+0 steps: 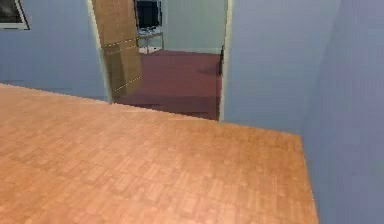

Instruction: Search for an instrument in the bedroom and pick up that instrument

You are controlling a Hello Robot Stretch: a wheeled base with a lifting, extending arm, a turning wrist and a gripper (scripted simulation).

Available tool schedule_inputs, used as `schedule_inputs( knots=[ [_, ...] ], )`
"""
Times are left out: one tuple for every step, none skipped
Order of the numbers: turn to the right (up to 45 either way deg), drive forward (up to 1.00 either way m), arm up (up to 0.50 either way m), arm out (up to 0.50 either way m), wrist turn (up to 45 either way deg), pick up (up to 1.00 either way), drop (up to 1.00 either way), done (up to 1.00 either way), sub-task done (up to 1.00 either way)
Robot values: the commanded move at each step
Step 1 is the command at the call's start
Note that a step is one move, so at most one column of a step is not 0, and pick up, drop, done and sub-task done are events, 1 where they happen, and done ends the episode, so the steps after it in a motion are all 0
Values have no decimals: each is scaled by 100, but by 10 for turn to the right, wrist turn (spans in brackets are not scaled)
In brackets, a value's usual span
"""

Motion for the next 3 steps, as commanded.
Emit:
schedule_inputs(
  knots=[
    [0, 100, 0, 0, 0, 0, 0, 0, 0],
    [0, 100, 0, 0, 0, 0, 0, 0, 0],
    [-60, 0, 0, 0, 0, 0, 0, 0, 0]
  ],
)
